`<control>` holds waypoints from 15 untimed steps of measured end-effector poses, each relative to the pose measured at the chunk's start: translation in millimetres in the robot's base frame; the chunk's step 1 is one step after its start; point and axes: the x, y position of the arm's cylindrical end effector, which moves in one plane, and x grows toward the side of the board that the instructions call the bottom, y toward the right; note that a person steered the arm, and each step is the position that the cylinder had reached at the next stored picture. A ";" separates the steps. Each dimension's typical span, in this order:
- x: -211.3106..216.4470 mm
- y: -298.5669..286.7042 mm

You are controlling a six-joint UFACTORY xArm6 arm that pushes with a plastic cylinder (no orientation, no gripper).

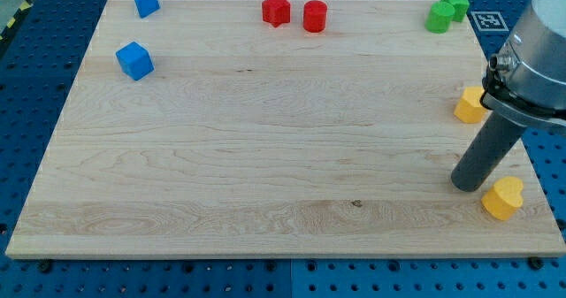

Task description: Move the yellow hexagon to the bottom center

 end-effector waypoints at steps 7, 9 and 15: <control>-79.6 -49.8; -128.4 -41.6; -151.8 34.3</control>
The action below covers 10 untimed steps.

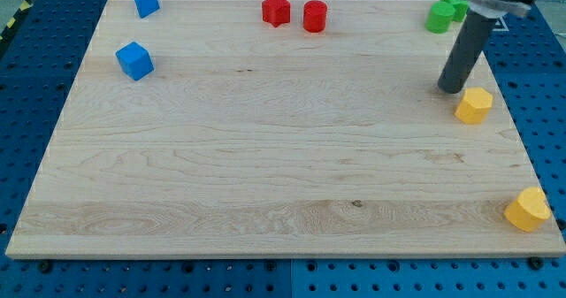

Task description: Move the yellow hexagon to the bottom center

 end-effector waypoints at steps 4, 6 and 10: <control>43.5 -14.2; 72.0 -53.9; 161.6 -102.6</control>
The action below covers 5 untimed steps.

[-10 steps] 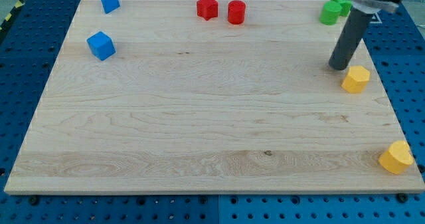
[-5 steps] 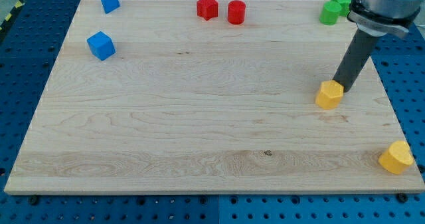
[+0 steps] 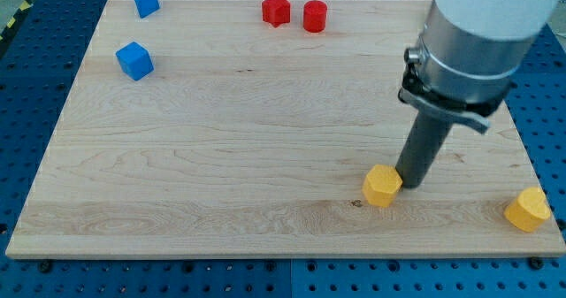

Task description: Move the yellow hexagon to the bottom center

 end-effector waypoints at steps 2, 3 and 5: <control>8.3 -9.4; 8.3 -16.1; -14.6 -18.5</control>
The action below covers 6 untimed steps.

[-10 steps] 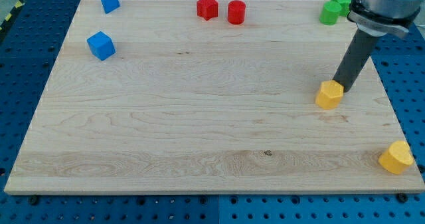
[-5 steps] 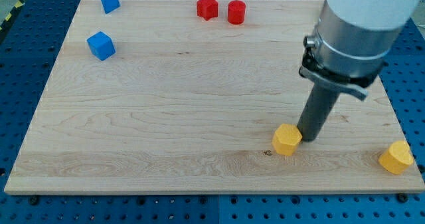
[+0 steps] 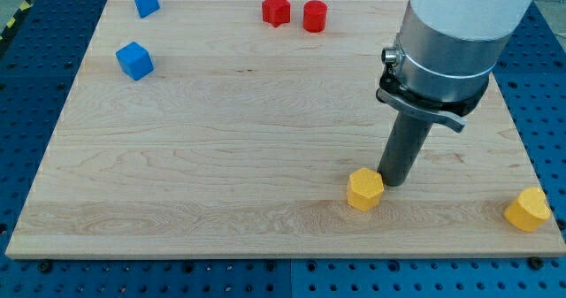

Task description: Move the yellow hexagon to the bottom center

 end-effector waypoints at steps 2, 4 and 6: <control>0.9 -40.4; 20.3 -58.2; 36.1 -2.8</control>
